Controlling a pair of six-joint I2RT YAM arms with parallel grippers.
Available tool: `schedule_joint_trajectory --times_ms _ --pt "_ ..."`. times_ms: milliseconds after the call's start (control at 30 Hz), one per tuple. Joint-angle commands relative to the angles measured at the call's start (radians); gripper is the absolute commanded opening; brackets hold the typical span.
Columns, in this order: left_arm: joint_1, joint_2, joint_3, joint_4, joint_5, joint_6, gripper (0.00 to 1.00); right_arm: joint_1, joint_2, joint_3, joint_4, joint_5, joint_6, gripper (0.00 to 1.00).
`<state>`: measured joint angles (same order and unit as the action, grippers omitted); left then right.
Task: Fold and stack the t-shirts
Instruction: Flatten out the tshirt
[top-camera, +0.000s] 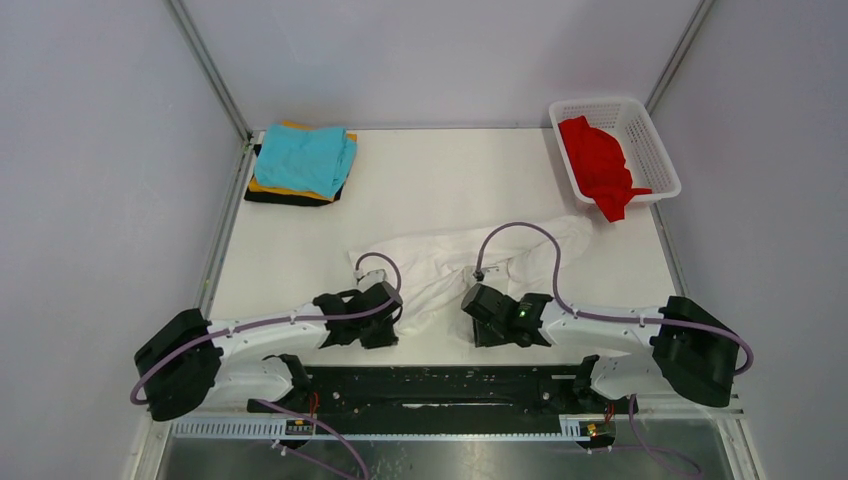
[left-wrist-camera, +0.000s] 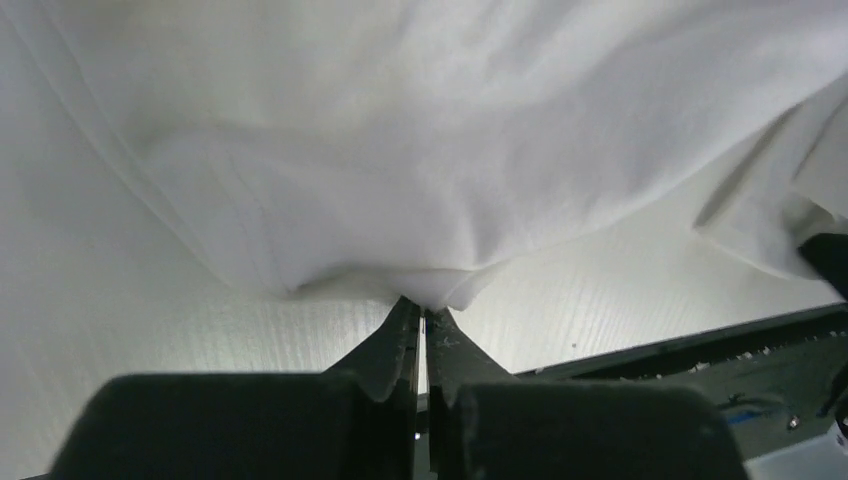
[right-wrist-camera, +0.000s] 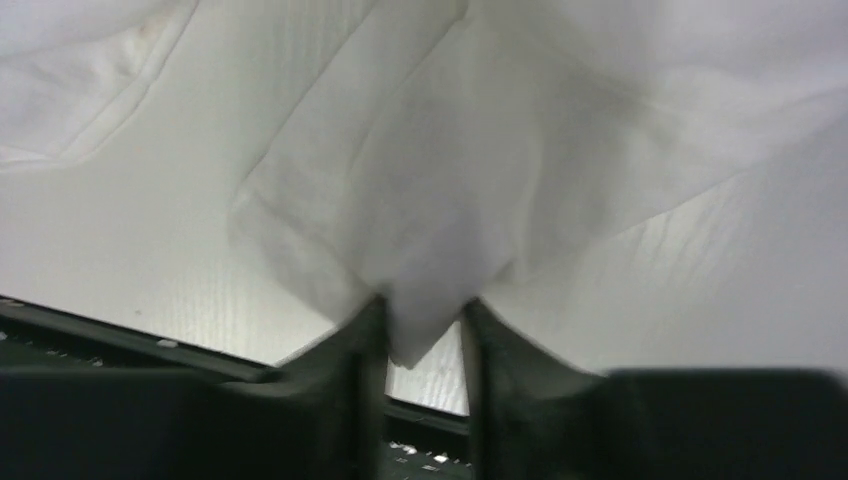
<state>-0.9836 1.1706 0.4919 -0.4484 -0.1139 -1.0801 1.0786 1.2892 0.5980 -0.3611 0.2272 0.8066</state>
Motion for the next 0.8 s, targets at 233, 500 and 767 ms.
schedule_joint_trajectory --times_ms 233,500,767 --pt "0.05 -0.127 0.128 -0.202 -0.331 0.026 0.0 -0.218 -0.252 -0.066 -0.109 0.281 -0.018 0.0" --pt "0.262 -0.297 0.313 -0.198 -0.361 0.21 0.0 -0.543 -0.524 0.079 -0.108 0.354 -0.274 0.0" --pt "0.315 -0.345 0.65 -0.21 -0.422 0.39 0.0 -0.625 -0.528 0.449 -0.106 0.402 -0.503 0.0"
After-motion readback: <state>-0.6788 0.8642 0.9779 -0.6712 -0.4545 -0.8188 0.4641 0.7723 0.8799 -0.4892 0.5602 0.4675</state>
